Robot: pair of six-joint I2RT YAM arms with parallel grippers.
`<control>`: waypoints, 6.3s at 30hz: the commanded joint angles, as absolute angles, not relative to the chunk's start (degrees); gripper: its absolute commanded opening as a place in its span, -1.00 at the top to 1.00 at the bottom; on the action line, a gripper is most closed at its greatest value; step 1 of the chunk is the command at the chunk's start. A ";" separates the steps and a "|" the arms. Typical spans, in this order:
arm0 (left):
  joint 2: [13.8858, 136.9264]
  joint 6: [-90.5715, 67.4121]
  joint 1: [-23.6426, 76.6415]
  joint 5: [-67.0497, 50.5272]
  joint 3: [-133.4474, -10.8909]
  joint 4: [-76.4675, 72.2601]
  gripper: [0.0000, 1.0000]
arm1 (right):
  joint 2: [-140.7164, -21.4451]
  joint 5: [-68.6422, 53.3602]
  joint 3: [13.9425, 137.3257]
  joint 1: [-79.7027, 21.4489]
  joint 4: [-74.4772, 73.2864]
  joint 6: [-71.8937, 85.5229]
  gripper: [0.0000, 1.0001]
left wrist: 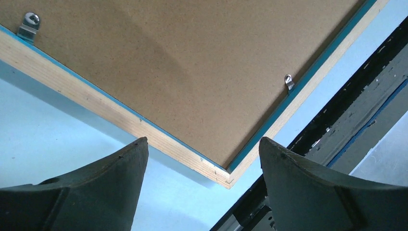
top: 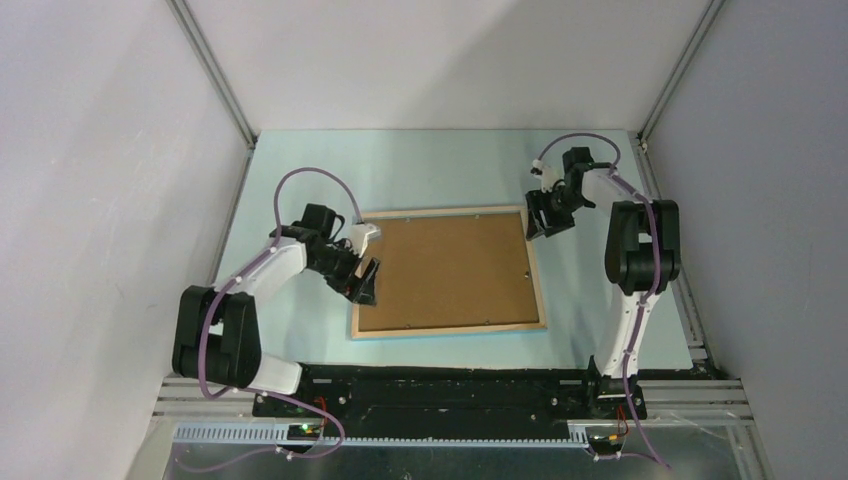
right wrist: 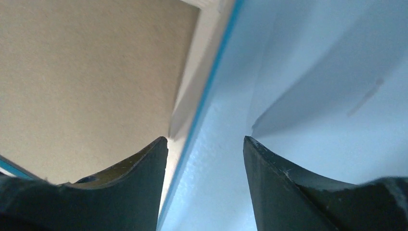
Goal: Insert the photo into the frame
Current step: Adjust the photo frame at the center of the board, then install the photo frame at the center of the board.
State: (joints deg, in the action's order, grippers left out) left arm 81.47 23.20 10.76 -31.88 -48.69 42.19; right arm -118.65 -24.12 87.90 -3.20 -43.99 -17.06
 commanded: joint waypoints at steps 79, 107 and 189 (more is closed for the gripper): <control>84.92 13.42 10.92 -10.46 -54.67 33.44 -0.87 | -101.91 -19.49 64.69 -11.86 -41.77 -19.30 0.23; 85.35 13.39 10.91 -10.19 -54.96 33.45 -0.87 | -100.33 -17.53 64.69 -10.83 -44.16 -29.24 0.19; 84.97 13.63 10.90 -8.55 -55.05 33.56 -0.87 | -105.32 -18.14 66.41 -9.05 -44.90 -40.01 0.11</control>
